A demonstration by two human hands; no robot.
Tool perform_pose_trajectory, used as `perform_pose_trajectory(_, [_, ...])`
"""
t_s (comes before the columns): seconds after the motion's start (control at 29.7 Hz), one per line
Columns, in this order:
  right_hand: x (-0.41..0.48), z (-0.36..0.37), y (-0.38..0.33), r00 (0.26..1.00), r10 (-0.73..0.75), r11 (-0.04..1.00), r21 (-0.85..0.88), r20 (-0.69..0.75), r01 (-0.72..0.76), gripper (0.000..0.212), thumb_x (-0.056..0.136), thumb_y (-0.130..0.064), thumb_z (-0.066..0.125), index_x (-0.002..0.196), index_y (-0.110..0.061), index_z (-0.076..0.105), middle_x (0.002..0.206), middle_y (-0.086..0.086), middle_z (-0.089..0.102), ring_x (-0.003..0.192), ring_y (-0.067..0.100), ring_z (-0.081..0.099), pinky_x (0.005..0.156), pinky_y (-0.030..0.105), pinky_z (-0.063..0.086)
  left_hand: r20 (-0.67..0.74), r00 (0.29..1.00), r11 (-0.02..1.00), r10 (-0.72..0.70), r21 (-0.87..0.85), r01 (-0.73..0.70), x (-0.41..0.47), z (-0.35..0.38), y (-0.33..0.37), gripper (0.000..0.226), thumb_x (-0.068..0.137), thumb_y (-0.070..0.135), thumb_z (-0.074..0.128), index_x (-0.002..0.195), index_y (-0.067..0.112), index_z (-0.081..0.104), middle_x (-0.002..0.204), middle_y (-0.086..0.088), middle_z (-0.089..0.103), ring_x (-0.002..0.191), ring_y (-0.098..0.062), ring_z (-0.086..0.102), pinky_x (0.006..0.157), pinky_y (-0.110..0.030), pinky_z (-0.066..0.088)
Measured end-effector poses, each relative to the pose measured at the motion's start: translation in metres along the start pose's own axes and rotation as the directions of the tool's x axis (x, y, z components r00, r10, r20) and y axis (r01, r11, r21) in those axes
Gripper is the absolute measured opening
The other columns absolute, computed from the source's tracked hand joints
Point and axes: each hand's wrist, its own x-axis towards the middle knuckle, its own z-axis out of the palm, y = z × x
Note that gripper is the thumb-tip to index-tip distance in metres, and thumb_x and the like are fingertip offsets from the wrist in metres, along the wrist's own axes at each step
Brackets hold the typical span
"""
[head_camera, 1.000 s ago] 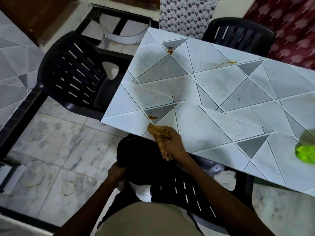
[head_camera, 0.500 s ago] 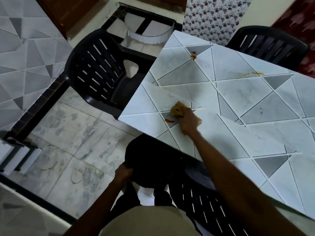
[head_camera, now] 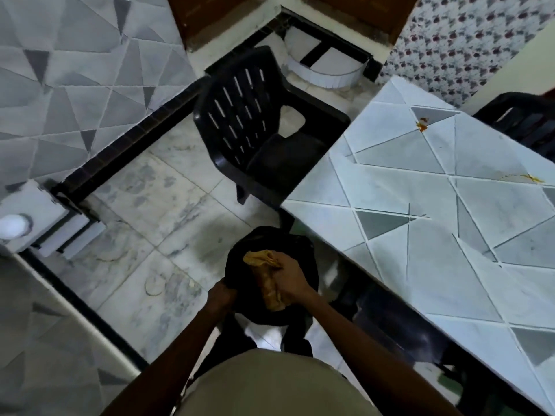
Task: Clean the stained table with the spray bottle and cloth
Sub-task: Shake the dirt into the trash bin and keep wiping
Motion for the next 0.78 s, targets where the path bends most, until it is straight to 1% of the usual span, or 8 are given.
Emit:
perform_pose_trajectory(0.07, [0.012,0.022,-0.009,0.997,0.071,0.994,0.082,-0.009,-0.070,0.052,0.084,-0.056,0.055,0.123,-0.025,0.071,0.128,-0.007,0.069,0.120,0.007,0.062,0.112,0.034,0.044,-0.021,1.000,0.997,-0.001,-0.075,-0.001,0.015,-0.027,-0.019,0.076,0.064,0.049,0.054,0.130,0.011,0.059,0.126,-0.020,0.064,0.111,-0.038,0.062,0.098,-0.046,0.052])
perform_pose_trajectory(0.13, [0.026,0.045,-0.036,0.994,0.108,0.982,0.157,-0.023,-0.103,0.045,0.084,-0.048,0.062,0.120,-0.022,0.072,0.122,-0.008,0.071,0.112,-0.001,0.064,0.106,0.023,0.046,-0.049,0.999,0.991,-0.016,-0.137,0.009,0.016,-0.067,-0.031,0.073,0.067,0.046,0.061,0.133,0.015,0.057,0.127,-0.017,0.064,0.110,-0.037,0.063,0.096,-0.045,0.053])
perform_pose_trajectory(0.2, [0.044,0.061,-0.062,0.987,0.150,0.969,0.207,-0.064,-0.134,0.026,0.093,-0.024,0.063,0.115,-0.015,0.073,0.113,-0.001,0.073,0.096,-0.008,0.066,0.089,0.011,0.046,-0.059,0.998,0.991,0.003,-0.130,-0.011,0.021,-0.101,-0.042,0.061,0.078,0.041,0.067,0.132,0.015,0.057,0.125,-0.013,0.064,0.110,-0.034,0.063,0.096,-0.040,0.053])
perform_pose_trajectory(0.27, [0.060,0.071,-0.076,0.971,0.229,0.944,0.257,-0.064,-0.206,0.018,0.099,-0.010,0.058,0.110,-0.014,0.071,0.104,0.005,0.072,0.090,0.003,0.068,0.079,0.012,0.051,-0.088,0.996,0.987,0.022,-0.158,-0.035,0.030,-0.130,-0.051,0.061,0.076,0.046,0.065,0.129,0.017,0.057,0.123,-0.011,0.066,0.108,-0.031,0.064,0.096,-0.041,0.054])
perform_pose_trajectory(0.34, [0.083,0.087,-0.097,0.949,0.303,0.915,0.306,-0.088,-0.264,0.014,0.098,-0.011,0.058,0.104,-0.018,0.069,0.103,0.010,0.072,0.098,0.025,0.070,0.087,0.031,0.056,-0.121,0.992,0.983,0.022,-0.176,-0.043,0.040,-0.164,-0.058,0.070,0.067,0.054,0.060,0.130,0.022,0.057,0.124,-0.008,0.066,0.109,-0.028,0.064,0.096,-0.040,0.054])
perform_pose_trajectory(0.4, [0.113,0.110,-0.122,0.930,0.357,0.891,0.331,-0.091,-0.310,0.010,0.097,-0.013,0.061,0.097,-0.020,0.069,0.103,0.013,0.073,0.100,0.033,0.070,0.092,0.043,0.056,-0.159,0.987,0.972,-0.004,-0.234,-0.034,0.048,-0.203,-0.064,0.076,0.065,0.054,0.056,0.133,0.023,0.055,0.126,-0.005,0.064,0.114,-0.029,0.061,0.096,-0.034,0.051])
perform_pose_trajectory(0.67, [0.246,0.162,-0.217,0.934,0.350,0.874,0.331,0.079,-0.355,0.020,0.094,-0.011,0.065,0.113,-0.008,0.068,0.105,0.014,0.071,0.088,0.025,0.067,0.080,0.033,0.054,-0.237,0.963,0.870,-0.125,-0.494,-0.009,0.130,-0.314,-0.081,0.073,0.065,0.049,0.064,0.132,0.022,0.057,0.120,-0.009,0.067,0.105,-0.033,0.066,0.091,-0.047,0.057])
perform_pose_trajectory(0.78, [0.304,0.182,-0.245,0.894,0.428,0.757,0.489,0.132,-0.434,0.034,0.093,-0.017,0.067,0.124,-0.002,0.064,0.118,0.020,0.070,0.103,0.036,0.069,0.095,0.047,0.055,-0.293,0.946,0.824,-0.140,-0.564,-0.053,0.153,-0.353,-0.070,0.077,0.064,0.051,0.063,0.134,0.019,0.055,0.120,-0.010,0.065,0.108,-0.034,0.064,0.092,-0.049,0.056])
